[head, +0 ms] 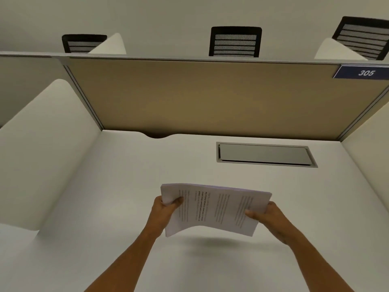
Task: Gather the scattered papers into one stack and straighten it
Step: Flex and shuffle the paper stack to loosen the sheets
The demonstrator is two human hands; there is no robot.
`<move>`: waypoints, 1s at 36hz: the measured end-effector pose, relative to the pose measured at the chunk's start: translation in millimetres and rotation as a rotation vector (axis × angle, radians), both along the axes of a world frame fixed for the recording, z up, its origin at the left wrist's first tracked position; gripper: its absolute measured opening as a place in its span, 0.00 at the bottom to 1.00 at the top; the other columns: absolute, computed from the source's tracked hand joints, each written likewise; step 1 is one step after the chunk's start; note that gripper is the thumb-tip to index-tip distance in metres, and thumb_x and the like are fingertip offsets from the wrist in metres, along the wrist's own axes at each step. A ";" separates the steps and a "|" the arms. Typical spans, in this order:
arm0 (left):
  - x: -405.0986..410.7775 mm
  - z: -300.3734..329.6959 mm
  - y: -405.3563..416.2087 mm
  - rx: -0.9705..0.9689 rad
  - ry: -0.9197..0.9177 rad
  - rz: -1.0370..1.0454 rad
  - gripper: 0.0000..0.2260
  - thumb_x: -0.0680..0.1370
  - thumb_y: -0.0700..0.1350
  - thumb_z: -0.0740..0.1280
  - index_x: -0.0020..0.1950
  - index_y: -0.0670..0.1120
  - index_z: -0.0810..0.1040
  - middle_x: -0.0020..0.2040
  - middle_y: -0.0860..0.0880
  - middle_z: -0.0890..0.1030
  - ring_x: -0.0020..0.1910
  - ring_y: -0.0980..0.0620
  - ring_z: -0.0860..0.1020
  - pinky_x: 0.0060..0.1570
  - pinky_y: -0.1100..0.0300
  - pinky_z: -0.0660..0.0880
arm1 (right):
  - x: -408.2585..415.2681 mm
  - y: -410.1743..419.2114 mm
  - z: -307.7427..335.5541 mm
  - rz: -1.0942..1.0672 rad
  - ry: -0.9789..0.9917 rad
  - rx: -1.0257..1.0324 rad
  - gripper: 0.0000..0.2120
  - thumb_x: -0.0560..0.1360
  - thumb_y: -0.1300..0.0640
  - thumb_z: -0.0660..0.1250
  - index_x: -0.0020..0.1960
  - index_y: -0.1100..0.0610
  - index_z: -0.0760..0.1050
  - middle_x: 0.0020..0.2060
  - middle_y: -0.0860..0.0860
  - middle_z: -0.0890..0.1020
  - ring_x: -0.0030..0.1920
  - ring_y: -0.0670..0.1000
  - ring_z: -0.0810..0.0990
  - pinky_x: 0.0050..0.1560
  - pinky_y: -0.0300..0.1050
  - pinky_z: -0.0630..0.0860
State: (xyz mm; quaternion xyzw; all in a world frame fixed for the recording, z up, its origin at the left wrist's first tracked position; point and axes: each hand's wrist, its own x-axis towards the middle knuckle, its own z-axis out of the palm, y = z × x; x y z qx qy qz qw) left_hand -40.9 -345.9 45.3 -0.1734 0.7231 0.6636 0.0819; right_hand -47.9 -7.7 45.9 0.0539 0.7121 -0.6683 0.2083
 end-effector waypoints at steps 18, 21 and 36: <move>25.8 -39.1 11.7 0.008 0.019 0.155 0.11 0.71 0.42 0.77 0.46 0.57 0.83 0.40 0.59 0.86 0.41 0.59 0.85 0.33 0.66 0.81 | 34.9 -59.7 -42.9 -0.438 -0.008 0.097 0.07 0.76 0.57 0.73 0.47 0.45 0.84 0.39 0.43 0.88 0.40 0.41 0.86 0.35 0.31 0.79; 30.1 -49.1 17.1 0.006 0.013 0.172 0.11 0.71 0.41 0.77 0.46 0.57 0.82 0.39 0.58 0.87 0.40 0.58 0.85 0.34 0.67 0.80 | 39.7 -60.7 -50.9 -0.452 -0.037 0.114 0.08 0.76 0.58 0.73 0.47 0.44 0.83 0.38 0.41 0.88 0.40 0.41 0.86 0.35 0.32 0.80; 33.7 -74.9 25.3 -0.015 0.087 0.289 0.11 0.72 0.40 0.76 0.49 0.54 0.84 0.42 0.58 0.86 0.42 0.61 0.84 0.38 0.69 0.80 | 37.8 -61.2 -64.9 -0.479 -0.052 0.144 0.09 0.75 0.59 0.74 0.46 0.45 0.80 0.37 0.37 0.86 0.38 0.38 0.85 0.32 0.32 0.79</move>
